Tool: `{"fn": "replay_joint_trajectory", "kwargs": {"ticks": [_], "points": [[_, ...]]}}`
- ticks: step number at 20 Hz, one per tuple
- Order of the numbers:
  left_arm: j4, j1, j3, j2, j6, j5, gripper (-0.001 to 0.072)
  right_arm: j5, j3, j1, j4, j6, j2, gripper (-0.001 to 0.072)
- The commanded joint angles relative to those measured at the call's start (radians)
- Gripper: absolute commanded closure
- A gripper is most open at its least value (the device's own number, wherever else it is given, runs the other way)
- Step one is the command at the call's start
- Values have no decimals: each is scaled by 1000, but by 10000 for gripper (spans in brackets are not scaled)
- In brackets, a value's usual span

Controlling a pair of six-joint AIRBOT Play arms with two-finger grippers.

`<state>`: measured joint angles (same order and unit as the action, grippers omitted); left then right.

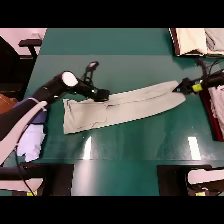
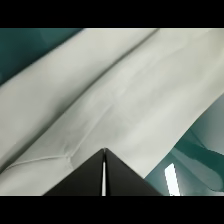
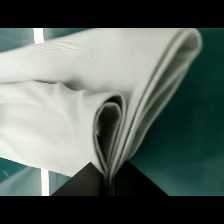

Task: Fold the shirts.

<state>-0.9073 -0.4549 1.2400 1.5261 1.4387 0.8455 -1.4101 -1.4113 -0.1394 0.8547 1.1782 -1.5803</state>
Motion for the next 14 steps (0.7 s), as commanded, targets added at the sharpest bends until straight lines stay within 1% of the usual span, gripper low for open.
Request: {"fn": "replay_joint_trajectory", "kwargs": {"ticks": [1, 2, 4, 7, 9, 10, 14], "points": [[25, -80, 79, 131, 2, -41, 678, -30, -72, 38, -139, 33, 115, 694], [26, -97, 111, 168, 2, -40, 678, -31, -87, 64, -182, 37, 144, 694], [29, -123, 175, 228, 2, -42, 678, -30, -116, 126, -216, 49, 183, 694], [34, -150, 266, 299, 6, -42, 678, -31, -173, 241, -217, 66, 194, 694], [32, -150, 305, 333, 33, -42, 679, -21, -204, 314, -216, 72, 194, 694], [28, -150, 312, 342, 51, -45, 679, -13, -213, 343, -217, 73, 194, 694], [24, -148, 314, 355, 53, -53, 678, 21, -216, 427, -217, 75, 194, 694]]}}
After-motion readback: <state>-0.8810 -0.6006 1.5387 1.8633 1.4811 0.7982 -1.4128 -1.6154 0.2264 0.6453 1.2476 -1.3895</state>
